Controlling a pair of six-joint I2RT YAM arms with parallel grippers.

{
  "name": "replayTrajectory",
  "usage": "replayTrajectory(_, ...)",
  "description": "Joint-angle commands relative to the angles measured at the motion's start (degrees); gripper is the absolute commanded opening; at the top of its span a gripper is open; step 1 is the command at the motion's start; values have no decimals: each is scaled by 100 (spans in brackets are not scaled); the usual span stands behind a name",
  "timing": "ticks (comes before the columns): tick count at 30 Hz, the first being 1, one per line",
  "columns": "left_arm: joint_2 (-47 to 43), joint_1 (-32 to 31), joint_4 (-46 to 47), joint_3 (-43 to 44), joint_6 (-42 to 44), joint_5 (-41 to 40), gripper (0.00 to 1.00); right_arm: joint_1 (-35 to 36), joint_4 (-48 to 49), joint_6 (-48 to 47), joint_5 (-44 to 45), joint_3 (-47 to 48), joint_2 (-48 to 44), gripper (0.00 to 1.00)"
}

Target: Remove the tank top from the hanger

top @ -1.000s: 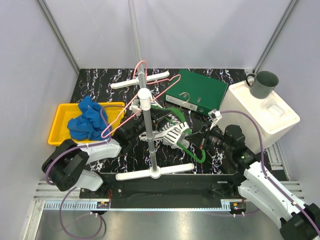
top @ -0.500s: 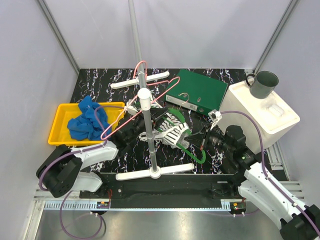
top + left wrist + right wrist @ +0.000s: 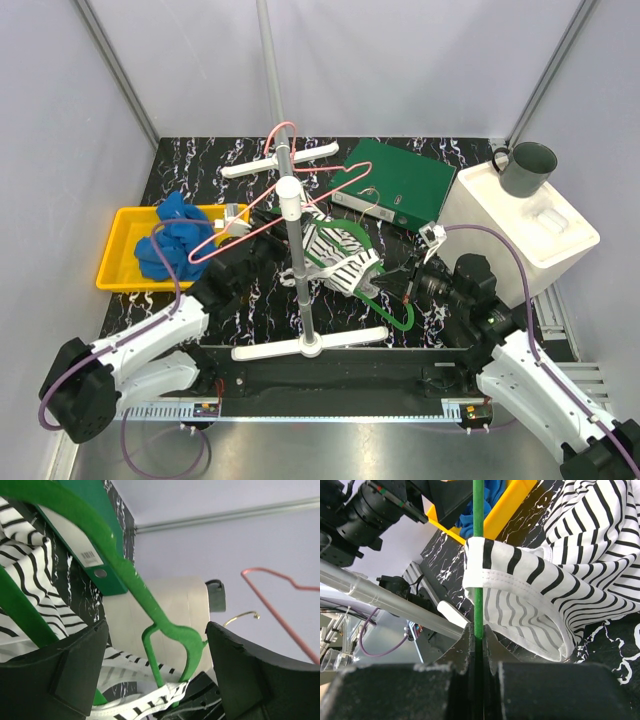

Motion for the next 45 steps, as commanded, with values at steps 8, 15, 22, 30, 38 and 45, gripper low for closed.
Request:
replayTrajectory(8,806,24,-475,609,-917,-362,78,3,325,-290,-437,82,50,0)
replayTrajectory(15,895,33,-369,750,-619,-529,63,3,351,-176,-525,-85,15,0)
replayTrajectory(22,991,112,-166,759,-303,-415,30,12,369,-36,-481,-261,164,0)
replayTrajectory(30,763,138,-351,943,602,-617,4,3,114,149,-68,-270,375,28)
replayTrajectory(38,534,252,-448,970,981,-617,0,-6,70,70,204,-191,682,68)
replayTrajectory(45,745,410,-193,987,858,-100,0,3,289,-44,336,90,1174,68)
